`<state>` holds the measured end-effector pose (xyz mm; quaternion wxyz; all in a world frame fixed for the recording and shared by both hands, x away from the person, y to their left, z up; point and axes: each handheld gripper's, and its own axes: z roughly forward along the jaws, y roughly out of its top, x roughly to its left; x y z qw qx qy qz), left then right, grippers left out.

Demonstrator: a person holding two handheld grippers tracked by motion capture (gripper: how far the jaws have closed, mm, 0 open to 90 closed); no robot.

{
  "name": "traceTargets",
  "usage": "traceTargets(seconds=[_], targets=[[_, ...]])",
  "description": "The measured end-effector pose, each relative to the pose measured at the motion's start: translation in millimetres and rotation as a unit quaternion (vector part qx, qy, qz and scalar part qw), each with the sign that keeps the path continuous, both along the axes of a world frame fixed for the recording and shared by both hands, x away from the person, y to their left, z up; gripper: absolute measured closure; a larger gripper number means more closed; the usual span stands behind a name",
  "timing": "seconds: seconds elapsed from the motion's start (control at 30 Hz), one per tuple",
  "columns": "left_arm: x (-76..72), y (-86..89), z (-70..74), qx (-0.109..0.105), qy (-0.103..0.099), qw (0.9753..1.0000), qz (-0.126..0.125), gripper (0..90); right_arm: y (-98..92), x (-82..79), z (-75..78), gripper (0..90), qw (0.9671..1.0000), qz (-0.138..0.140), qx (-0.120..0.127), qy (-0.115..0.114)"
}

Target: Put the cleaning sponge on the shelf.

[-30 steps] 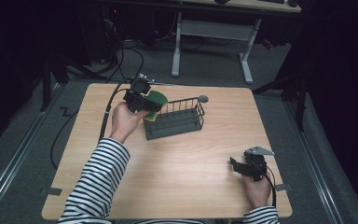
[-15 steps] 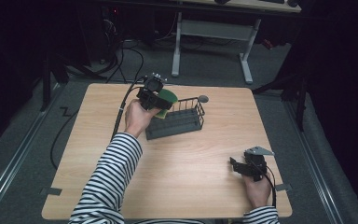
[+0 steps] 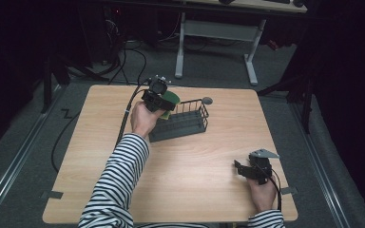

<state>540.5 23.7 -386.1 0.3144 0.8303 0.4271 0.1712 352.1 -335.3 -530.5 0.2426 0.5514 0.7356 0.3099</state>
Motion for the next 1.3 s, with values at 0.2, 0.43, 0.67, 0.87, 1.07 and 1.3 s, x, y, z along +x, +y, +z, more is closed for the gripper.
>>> traceTargets(seconds=[0.2, 0.43, 0.67, 0.87, 1.07, 1.3], targets=[[0.5, -1.2, -6.8, 0.014, -0.01, 0.9998, 0.0, 30.7, 0.1, 0.0, 0.0, 30.7, 1.0, 0.0, -0.001, 0.0], [3.0, -1.7, -13.1, 0.029, -0.011, 0.9995, 0.005, 30.5, 0.1, 0.0, 0.0, 30.6, 1.0, 0.0, -0.001, 0.0], [3.6, -4.4, -16.2, 0.038, -0.013, 0.9992, 0.004, 30.4, 0.1, 0.0, 0.0, 30.6, 1.0, 0.0, -0.001, 0.0], [4.6, -3.4, -21.0, 0.034, -0.005, 0.9994, 0.008, 30.3, 0.1, 0.0, 0.0, 30.6, 1.0, 0.0, -0.001, 0.0], [5.3, -1.2, -27.2, 0.035, 0.001, 0.9993, 0.011, 30.1, 0.2, 0.0, 0.0, 30.6, 1.0, 0.0, -0.001, 0.0], [4.4, -2.8, -29.1, 0.043, 0.001, 0.9991, 0.009, 29.4, 0.4, -0.1, 0.0, 30.5, 1.0, 0.001, -0.001, 0.0]])
